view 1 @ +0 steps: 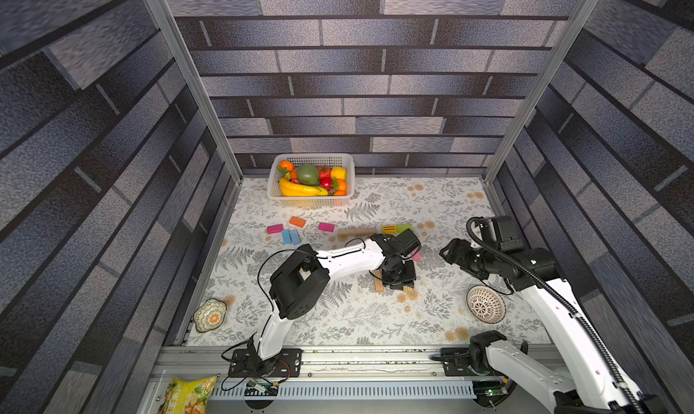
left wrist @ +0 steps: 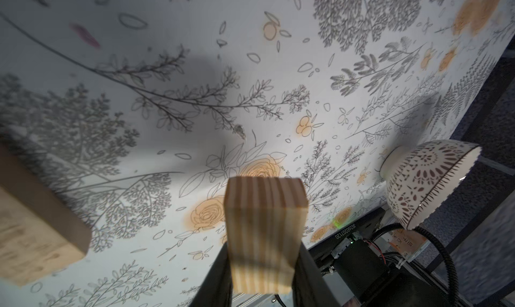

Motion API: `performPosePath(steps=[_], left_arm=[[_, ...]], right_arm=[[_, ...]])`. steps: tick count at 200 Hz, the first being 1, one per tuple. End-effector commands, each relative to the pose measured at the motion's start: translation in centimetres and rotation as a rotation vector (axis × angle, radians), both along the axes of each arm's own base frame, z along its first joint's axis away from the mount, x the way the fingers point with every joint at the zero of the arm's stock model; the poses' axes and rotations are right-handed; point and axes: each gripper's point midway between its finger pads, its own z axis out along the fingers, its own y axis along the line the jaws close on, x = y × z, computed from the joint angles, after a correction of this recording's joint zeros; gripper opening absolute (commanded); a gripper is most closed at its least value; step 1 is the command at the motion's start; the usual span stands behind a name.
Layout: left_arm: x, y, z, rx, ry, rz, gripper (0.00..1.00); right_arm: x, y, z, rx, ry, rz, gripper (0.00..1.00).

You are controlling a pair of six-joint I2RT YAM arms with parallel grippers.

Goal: Assemble the number 7 with building blocks
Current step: Place the building block at the center of the board.

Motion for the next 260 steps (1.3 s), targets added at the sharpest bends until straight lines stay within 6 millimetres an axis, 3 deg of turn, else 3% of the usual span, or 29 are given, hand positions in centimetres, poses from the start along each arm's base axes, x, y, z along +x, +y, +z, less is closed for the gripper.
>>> performPosePath(steps=[1, 29, 73, 94, 115, 137, 172, 207, 231, 260], left_arm=[[-0.3, -1.2, -0.2, -0.021, 0.022, -0.017, 0.32], [-0.2, -1.9, -1.4, -0.006, 0.028, -0.035, 0.34], [0.3, -2.7, -1.0, -0.008, 0.019, -0.062, 0.51], [0.7, -2.7, 0.4, -0.024, 0.000, -0.067, 0.55], [1.6, -1.4, 3.9, -0.046, -0.072, -0.068, 0.56], [2.7, 2.8, 7.3, -0.033, -0.140, -0.028, 0.58], [3.7, 13.9, 9.9, -0.034, -0.186, 0.196, 0.59], [2.6, 24.4, 11.8, -0.012, -0.249, 0.400, 0.61], [1.0, 28.3, 11.2, -0.018, -0.238, 0.501, 0.61], [-0.4, 29.8, 10.1, -0.047, -0.212, 0.571, 0.61]], right_arm=[[-1.2, -0.8, -0.2, -0.012, 0.014, -0.025, 0.71], [-2.4, -1.2, -1.6, -0.018, 0.048, -0.030, 0.71], [-2.9, -1.2, -2.2, -0.013, 0.062, -0.040, 0.71], [-2.8, -1.2, -2.2, -0.013, 0.064, -0.036, 0.71], [-2.7, -1.4, -2.2, -0.032, 0.073, -0.043, 0.71], [-2.6, -1.8, -2.6, -0.060, 0.103, -0.058, 0.71], [-2.4, -1.2, -5.1, -0.050, 0.180, -0.046, 0.70], [-2.3, 0.8, -8.9, -0.059, 0.245, 0.009, 0.68], [-2.2, 3.1, -11.4, -0.115, 0.274, 0.101, 0.66], [-2.3, 5.4, -14.5, -0.189, 0.313, 0.199, 0.64]])
